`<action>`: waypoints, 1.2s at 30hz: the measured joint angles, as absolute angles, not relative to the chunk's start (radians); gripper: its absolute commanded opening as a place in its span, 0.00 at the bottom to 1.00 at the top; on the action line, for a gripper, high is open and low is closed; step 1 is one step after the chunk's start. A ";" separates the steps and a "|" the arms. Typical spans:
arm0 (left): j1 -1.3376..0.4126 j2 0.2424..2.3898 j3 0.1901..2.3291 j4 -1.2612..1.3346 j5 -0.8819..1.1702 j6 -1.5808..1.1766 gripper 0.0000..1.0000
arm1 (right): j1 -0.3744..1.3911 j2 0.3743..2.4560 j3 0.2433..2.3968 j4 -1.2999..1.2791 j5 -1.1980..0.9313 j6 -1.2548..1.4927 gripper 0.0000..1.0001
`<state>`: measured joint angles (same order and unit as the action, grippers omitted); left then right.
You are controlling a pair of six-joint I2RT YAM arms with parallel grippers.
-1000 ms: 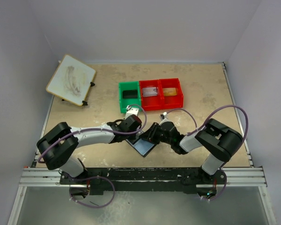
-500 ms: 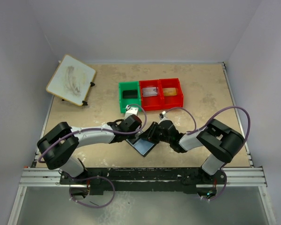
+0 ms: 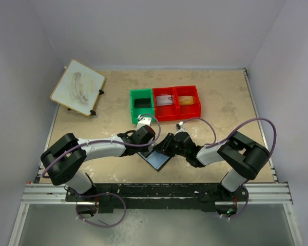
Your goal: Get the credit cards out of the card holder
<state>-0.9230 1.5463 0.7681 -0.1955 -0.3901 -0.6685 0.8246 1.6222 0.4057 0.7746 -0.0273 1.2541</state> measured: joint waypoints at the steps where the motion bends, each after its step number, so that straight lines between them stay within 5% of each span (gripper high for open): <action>1: -0.923 1.546 0.768 -0.196 -0.390 -0.669 0.08 | 0.825 1.623 0.406 0.775 -0.027 1.255 0.31; 6: -0.923 1.546 0.768 -0.196 -0.389 -0.669 0.08 | 0.832 1.639 0.419 0.776 -0.019 1.272 0.28; 9: -0.920 1.546 0.767 -0.196 -0.390 -0.669 0.07 | 0.838 1.649 0.432 0.771 -0.010 1.273 0.14; 22: -0.916 1.535 0.757 -0.195 -0.385 -0.668 0.05 | 0.839 1.681 0.431 0.825 -0.034 1.246 0.22; 30: -0.916 1.531 0.754 -0.191 -0.368 -0.667 0.04 | 0.839 1.702 0.395 0.914 -0.044 1.272 0.18; 36: -0.916 1.529 0.752 -0.191 -0.367 -0.667 0.03 | 0.839 1.714 0.398 0.925 -0.047 1.271 0.05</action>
